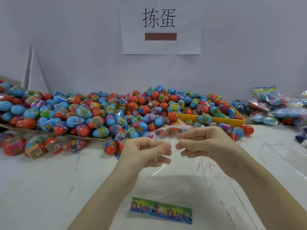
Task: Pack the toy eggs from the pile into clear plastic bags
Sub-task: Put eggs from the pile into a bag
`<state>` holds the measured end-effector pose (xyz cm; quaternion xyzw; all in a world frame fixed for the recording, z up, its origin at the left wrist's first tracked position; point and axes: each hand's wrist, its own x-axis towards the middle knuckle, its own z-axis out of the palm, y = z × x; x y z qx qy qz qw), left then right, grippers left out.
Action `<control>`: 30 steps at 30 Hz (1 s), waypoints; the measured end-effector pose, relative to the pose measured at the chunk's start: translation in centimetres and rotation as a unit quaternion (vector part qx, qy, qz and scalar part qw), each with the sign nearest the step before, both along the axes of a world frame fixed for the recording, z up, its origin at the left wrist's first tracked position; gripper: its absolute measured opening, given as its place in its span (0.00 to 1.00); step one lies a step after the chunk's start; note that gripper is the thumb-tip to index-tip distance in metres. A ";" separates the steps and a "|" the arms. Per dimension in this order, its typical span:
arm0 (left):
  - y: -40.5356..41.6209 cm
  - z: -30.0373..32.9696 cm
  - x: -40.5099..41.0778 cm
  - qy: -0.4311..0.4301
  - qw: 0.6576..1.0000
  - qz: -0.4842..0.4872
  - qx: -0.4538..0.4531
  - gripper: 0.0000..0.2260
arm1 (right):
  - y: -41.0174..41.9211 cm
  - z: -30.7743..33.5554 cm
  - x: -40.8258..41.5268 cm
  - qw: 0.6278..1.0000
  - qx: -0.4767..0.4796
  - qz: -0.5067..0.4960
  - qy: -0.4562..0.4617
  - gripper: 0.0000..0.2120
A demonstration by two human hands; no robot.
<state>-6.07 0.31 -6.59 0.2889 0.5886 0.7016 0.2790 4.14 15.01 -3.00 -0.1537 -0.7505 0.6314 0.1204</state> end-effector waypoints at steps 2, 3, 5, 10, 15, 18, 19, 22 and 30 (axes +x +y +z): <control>0.3 -0.5 0.4 -0.019 0.999 -0.021 -0.020 0.05 | 0.1 0.2 0.1 0.999 0.008 -0.038 0.011 0.13; 0.5 -0.8 0.6 -0.032 0.998 -0.037 -0.035 0.05 | 0.4 0.2 0.1 0.996 0.020 -0.083 0.030 0.13; 0.8 -1.5 0.9 -0.055 0.993 -0.087 -0.063 0.11 | 1.3 0.2 -0.1 0.978 0.058 -0.186 0.069 0.10; 0.2 -1.7 0.2 -0.071 0.955 -0.264 -0.111 0.13 | 1.9 0.4 -4.0 0.951 0.296 -0.089 0.005 0.04; -1.0 -1.0 -0.3 -0.060 0.935 -0.323 -0.131 0.13 | 0.6 -0.6 -9.3 0.867 0.486 0.103 -0.031 0.17; -1.4 -0.9 -0.5 -0.052 0.927 -0.355 -0.113 0.12 | 0.6 -2.4 -10.8 0.810 0.573 0.115 -0.056 0.22; -1.5 -0.9 -0.5 -0.065 0.923 -0.367 -0.100 0.12 | 0.6 -2.9 -10.9 0.800 0.587 0.106 -0.063 0.23; -1.5 -0.7 -1.1 -0.091 0.914 -0.389 -0.064 0.12 | 0.6 -4.2 -11.0 0.793 0.601 0.081 -0.053 0.22; -0.7 -0.6 -2.0 -0.117 0.979 -0.163 0.041 0.00 | 0.9 0.8 -5.1 0.983 -0.059 -0.044 0.170 0.15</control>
